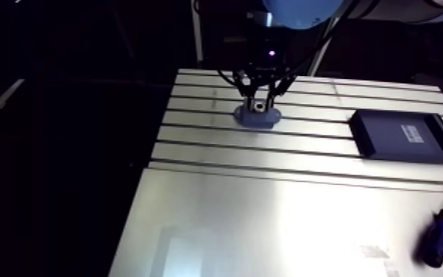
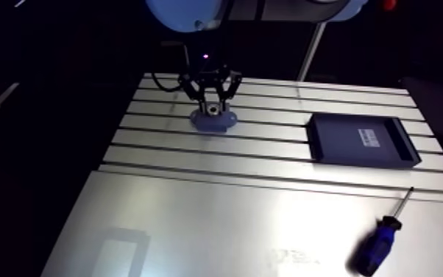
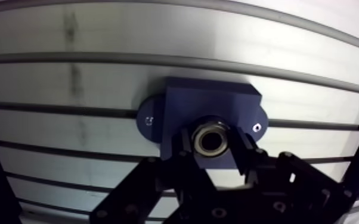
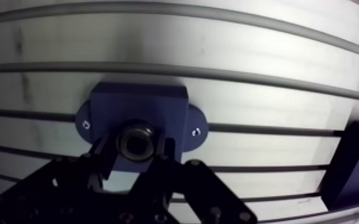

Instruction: Pick up the bearing and press it into the housing until flush.

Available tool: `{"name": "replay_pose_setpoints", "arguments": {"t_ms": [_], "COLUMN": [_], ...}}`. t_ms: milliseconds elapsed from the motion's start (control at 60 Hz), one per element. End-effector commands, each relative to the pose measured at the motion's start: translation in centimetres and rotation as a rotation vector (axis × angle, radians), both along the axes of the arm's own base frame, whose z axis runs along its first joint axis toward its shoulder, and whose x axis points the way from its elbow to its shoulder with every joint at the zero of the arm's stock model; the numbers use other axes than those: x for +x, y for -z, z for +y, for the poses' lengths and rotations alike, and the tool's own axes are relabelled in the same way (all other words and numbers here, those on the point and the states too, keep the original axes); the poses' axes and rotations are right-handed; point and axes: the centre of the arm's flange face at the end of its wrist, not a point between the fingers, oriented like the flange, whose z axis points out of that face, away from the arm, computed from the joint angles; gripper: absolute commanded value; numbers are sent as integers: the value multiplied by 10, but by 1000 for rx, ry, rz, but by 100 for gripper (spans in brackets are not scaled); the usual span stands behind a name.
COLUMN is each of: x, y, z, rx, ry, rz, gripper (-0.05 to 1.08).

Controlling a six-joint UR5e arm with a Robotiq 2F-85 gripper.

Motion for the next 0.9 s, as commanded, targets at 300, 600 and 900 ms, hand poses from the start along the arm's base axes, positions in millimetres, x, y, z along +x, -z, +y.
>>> {"name": "replay_pose_setpoints", "arguments": {"t_ms": [300,600,900], "x": [1,1,1], "y": [1,0,-1], "z": [-1,-1,-5], "rx": [0,0,-6], "ry": [-2,-2,-6], "rz": [-1,0,3], "gripper": [68,68,23]}}
